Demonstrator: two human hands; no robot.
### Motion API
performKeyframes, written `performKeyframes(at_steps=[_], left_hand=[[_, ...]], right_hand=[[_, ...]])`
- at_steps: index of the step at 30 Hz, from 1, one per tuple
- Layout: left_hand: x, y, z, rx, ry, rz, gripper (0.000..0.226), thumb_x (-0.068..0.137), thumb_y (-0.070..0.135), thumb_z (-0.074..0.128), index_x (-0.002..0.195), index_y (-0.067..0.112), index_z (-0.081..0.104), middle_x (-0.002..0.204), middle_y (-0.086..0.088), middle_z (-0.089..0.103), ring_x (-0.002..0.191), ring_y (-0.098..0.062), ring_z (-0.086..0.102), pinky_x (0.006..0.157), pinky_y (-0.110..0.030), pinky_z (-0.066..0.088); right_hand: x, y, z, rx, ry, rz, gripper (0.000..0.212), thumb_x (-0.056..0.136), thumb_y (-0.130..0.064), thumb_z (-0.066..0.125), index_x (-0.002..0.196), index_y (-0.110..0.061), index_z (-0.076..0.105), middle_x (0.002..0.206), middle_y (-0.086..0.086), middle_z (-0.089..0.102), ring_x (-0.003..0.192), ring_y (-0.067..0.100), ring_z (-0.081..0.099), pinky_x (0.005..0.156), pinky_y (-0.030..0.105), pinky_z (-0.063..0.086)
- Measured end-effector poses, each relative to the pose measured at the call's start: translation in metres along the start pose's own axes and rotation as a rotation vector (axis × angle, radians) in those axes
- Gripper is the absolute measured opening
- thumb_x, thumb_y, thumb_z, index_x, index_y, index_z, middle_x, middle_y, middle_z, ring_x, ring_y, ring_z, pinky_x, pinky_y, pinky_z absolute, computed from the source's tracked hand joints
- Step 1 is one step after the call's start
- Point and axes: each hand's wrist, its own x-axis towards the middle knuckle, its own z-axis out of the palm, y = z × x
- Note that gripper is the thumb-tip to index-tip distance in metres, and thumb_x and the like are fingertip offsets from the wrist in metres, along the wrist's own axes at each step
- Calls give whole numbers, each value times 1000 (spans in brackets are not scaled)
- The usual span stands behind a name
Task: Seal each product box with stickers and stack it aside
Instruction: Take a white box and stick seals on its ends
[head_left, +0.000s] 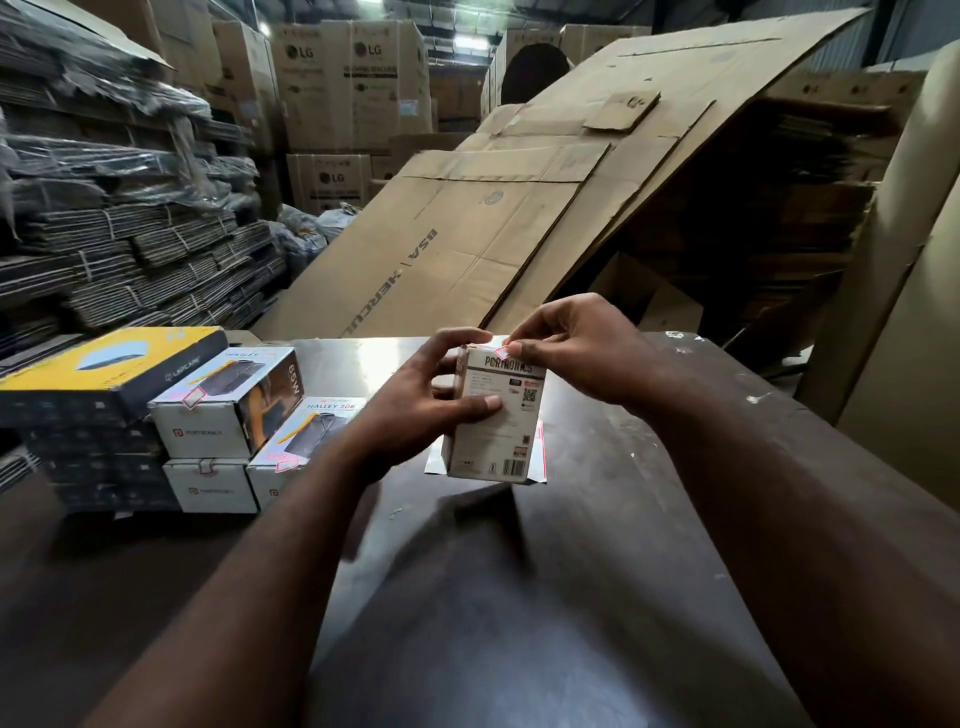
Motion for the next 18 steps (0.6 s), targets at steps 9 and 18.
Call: performKeyframes(at_steps=[9,18], left_hand=[[-1,23,-9,-48,-31,5,31,82,20,73,111,21,61,118,-14,65,97,-17,71,80,-37,62],[-3,35,-25,7,-59,-22,42,79,26,74,118,17,59,125,-18,64,112,-30,69,86,-44,61]], right_hand=[[-4,-19,-10,-119,20,-62,6,93,-22,70,94,-18,74,86,-10,71,83,2,67,67,16,51],[-7,-34,-11,-136,24,-113,7,96,-26,65,94,-21,69,92,-8,70,87,2,66,65,15,48]])
